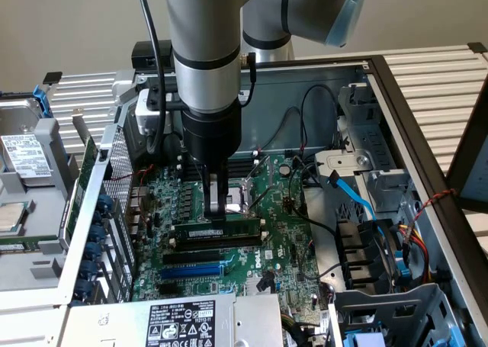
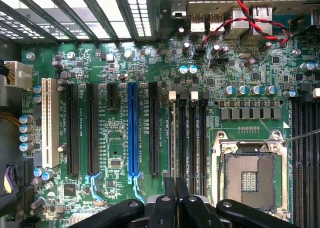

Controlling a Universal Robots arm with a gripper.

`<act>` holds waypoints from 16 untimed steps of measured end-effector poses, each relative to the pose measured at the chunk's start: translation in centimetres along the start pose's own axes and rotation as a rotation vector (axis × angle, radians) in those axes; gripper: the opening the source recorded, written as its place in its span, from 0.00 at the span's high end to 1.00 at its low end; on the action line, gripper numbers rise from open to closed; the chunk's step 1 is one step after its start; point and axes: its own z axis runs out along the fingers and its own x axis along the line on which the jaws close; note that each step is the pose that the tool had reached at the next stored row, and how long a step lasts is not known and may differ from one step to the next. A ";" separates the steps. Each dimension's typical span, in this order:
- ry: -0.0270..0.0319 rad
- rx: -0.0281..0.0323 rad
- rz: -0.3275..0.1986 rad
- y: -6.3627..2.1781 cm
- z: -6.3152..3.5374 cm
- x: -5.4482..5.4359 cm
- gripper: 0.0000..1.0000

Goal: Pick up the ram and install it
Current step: 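Insert the ram into the slot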

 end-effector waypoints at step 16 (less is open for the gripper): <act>-0.0003 0.0014 0.000 0.01 0.14 0.0 0.88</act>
